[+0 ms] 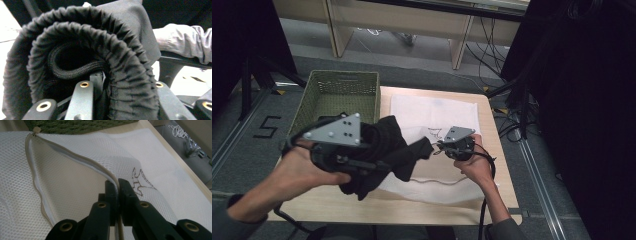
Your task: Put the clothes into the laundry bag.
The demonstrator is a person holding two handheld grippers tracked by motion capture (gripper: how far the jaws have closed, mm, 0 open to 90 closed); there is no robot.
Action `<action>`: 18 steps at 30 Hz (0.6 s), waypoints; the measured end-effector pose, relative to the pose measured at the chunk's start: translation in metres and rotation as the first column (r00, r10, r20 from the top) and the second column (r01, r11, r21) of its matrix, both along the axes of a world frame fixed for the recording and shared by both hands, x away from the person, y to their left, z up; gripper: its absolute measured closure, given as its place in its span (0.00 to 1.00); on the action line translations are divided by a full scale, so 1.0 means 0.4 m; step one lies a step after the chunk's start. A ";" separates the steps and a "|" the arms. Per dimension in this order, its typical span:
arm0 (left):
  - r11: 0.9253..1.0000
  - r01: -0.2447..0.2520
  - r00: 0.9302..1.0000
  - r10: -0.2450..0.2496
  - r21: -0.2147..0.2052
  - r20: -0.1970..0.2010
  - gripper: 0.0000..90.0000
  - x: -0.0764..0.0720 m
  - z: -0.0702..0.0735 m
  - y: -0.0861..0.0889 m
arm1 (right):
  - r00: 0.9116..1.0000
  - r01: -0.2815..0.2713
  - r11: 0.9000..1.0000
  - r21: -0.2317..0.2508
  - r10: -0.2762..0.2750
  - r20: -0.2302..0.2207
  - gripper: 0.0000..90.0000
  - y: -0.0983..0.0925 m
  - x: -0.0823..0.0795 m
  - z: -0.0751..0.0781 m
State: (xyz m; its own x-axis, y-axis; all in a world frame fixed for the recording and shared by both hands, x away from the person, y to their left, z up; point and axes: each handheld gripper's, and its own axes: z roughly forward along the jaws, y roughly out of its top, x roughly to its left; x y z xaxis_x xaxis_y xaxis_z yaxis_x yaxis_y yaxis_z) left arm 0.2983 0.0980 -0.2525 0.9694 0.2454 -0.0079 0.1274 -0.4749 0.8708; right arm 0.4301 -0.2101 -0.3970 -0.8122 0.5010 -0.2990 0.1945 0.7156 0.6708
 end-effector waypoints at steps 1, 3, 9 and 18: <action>0.999 0.029 0.999 -0.029 0.014 -0.014 0.77 0.004 -0.025 -0.034 | 1.000 0.000 1.000 0.006 0.000 0.002 0.97 0.000 0.001 0.005; 0.999 0.047 0.999 -0.046 0.022 -0.029 0.77 0.008 -0.039 -0.050 | 1.000 -0.002 1.000 0.017 0.002 -0.002 0.97 -0.001 0.002 0.007; 0.997 0.068 0.987 -0.061 0.043 -0.149 0.77 0.060 -0.161 -0.124 | 1.000 0.001 0.999 0.053 0.000 -0.005 0.97 -0.014 0.004 0.019; 0.993 0.057 0.956 -0.025 0.103 -0.291 0.76 0.141 -0.336 -0.197 | 1.000 0.003 0.998 0.063 -0.003 0.001 0.97 -0.019 0.003 0.030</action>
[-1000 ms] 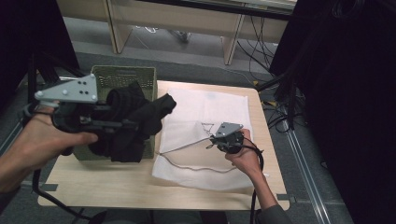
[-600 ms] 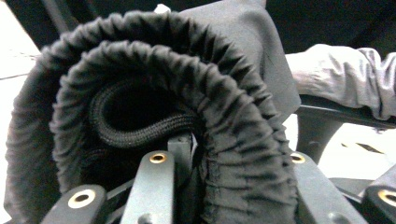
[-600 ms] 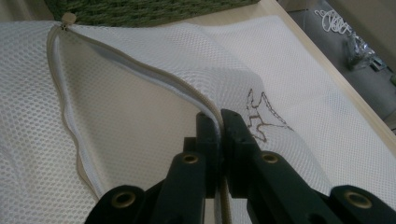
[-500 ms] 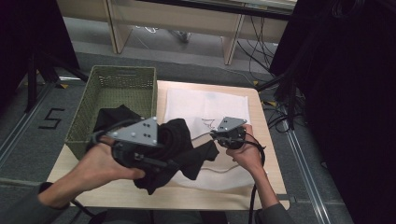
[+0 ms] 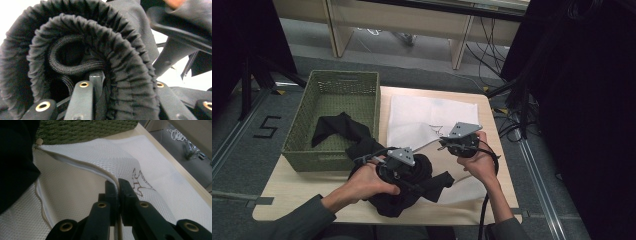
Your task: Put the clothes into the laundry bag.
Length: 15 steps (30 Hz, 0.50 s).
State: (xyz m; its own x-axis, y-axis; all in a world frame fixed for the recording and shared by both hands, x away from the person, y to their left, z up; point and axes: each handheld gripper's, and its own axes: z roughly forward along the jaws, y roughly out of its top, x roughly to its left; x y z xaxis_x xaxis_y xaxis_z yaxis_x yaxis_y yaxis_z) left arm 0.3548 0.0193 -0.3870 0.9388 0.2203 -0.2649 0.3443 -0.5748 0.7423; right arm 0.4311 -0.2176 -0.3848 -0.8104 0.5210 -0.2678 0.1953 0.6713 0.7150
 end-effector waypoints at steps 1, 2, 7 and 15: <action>1.000 -0.014 0.999 0.015 0.004 -0.042 0.76 0.026 -0.036 -0.019 | 1.000 -0.004 1.000 -0.002 0.004 0.005 0.97 0.001 0.000 0.001; 1.000 -0.014 0.999 0.015 0.004 -0.042 0.76 0.026 -0.036 -0.019 | 1.000 0.002 1.000 -0.001 -0.002 0.004 0.97 0.002 -0.001 0.002; 0.996 -0.081 0.992 0.083 0.028 -0.099 0.75 0.091 -0.094 -0.065 | 1.000 -0.008 1.000 -0.008 0.008 0.008 0.97 0.006 -0.004 0.004; 0.967 -0.245 0.969 0.247 0.074 -0.026 0.69 0.164 -0.109 -0.098 | 1.000 -0.006 1.000 -0.003 0.006 0.019 0.97 0.008 -0.007 0.013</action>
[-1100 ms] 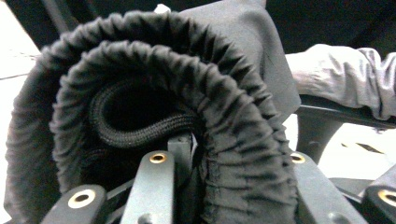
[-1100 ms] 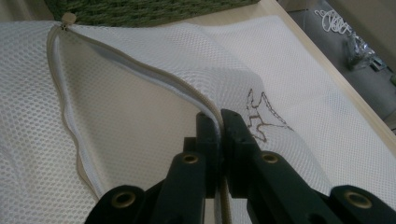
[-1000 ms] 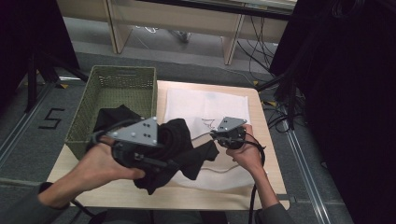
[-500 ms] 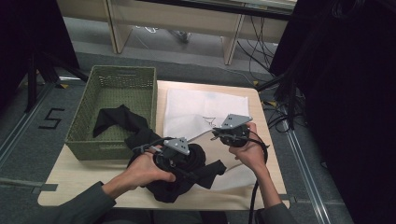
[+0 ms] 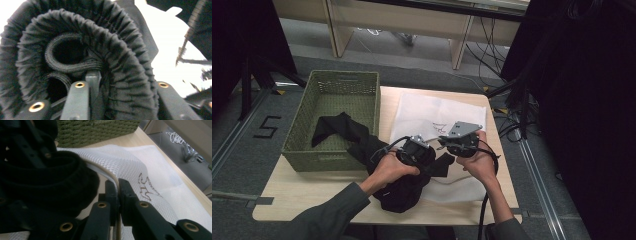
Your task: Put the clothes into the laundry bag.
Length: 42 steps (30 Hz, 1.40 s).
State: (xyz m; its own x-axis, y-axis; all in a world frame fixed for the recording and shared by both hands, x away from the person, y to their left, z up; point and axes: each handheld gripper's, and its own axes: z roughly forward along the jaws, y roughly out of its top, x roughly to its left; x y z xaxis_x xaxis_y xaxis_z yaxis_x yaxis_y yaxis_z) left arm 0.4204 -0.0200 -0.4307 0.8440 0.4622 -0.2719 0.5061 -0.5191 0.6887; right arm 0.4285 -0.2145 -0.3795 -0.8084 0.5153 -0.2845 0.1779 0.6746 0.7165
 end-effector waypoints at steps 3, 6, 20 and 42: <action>0.998 -0.048 0.999 0.048 0.034 -0.020 0.56 0.015 -0.032 -0.021 | 1.000 0.001 1.000 -0.015 -0.001 -0.004 0.97 0.000 0.001 -0.008; 0.997 -0.056 0.998 0.056 0.043 0.000 0.45 0.006 -0.029 -0.032 | 1.000 0.013 1.000 -0.012 -0.013 -0.015 0.97 -0.001 0.003 -0.014; 0.982 0.053 0.997 -0.063 0.179 0.052 0.33 -0.078 0.047 0.007 | 1.000 0.004 1.000 -0.013 -0.004 -0.024 0.97 -0.005 0.004 -0.021; 0.987 -0.122 0.976 0.100 0.105 0.195 0.30 -0.116 0.185 0.272 | 0.999 0.001 1.000 -0.018 -0.001 -0.034 0.97 -0.002 0.004 -0.024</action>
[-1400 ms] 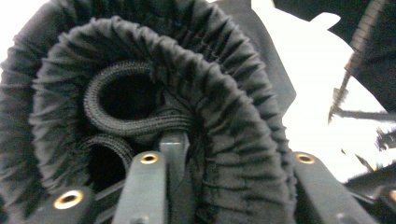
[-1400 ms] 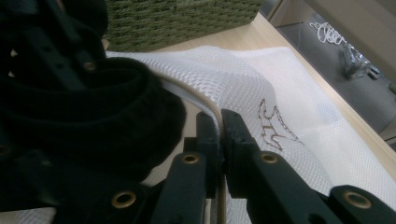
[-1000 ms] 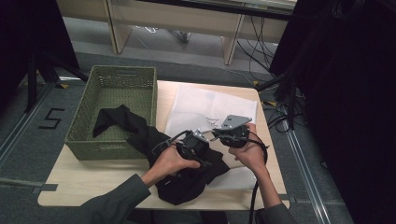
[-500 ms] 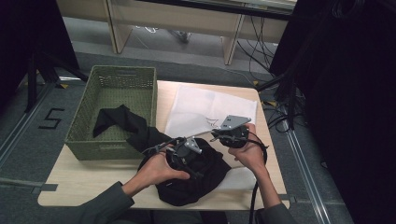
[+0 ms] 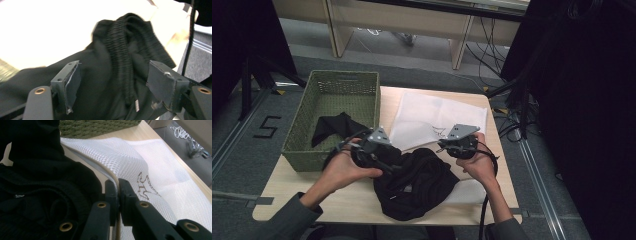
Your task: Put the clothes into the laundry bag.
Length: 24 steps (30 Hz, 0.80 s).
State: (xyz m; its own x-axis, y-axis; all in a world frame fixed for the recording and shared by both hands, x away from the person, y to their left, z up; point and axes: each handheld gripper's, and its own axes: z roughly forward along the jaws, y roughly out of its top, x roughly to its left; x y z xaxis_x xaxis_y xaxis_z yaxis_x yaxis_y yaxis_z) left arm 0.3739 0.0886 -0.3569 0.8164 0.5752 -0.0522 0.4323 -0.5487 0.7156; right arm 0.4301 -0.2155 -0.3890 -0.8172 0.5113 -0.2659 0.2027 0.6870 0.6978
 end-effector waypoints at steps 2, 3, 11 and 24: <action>1.000 -0.028 1.000 0.028 0.001 0.004 0.30 0.011 0.010 0.036 | 1.000 -0.002 1.000 -0.001 0.002 0.000 0.97 0.000 0.001 0.000; 0.998 -0.060 0.998 0.060 -0.005 -0.006 0.29 0.027 0.017 0.072 | 1.000 0.003 1.000 -0.003 -0.003 -0.003 0.97 -0.001 -0.002 -0.002; 0.988 -0.151 0.985 0.152 0.015 -0.082 0.24 0.098 -0.061 0.157 | 1.000 -0.006 1.000 -0.009 0.006 -0.001 0.97 -0.001 0.001 -0.001; 0.996 -0.074 0.992 0.069 -0.042 -0.102 0.70 0.126 -0.115 0.161 | 1.000 -0.006 1.000 -0.011 0.006 -0.007 0.96 0.002 -0.001 -0.004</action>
State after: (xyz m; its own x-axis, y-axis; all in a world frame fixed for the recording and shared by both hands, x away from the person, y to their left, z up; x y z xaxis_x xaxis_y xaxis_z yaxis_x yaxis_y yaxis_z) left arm 0.4243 0.1530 -0.4027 0.7624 0.6271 -0.1596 0.5403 -0.4811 0.6903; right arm 0.4295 -0.2147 -0.3904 -0.8219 0.5037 -0.2661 0.2036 0.6960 0.6885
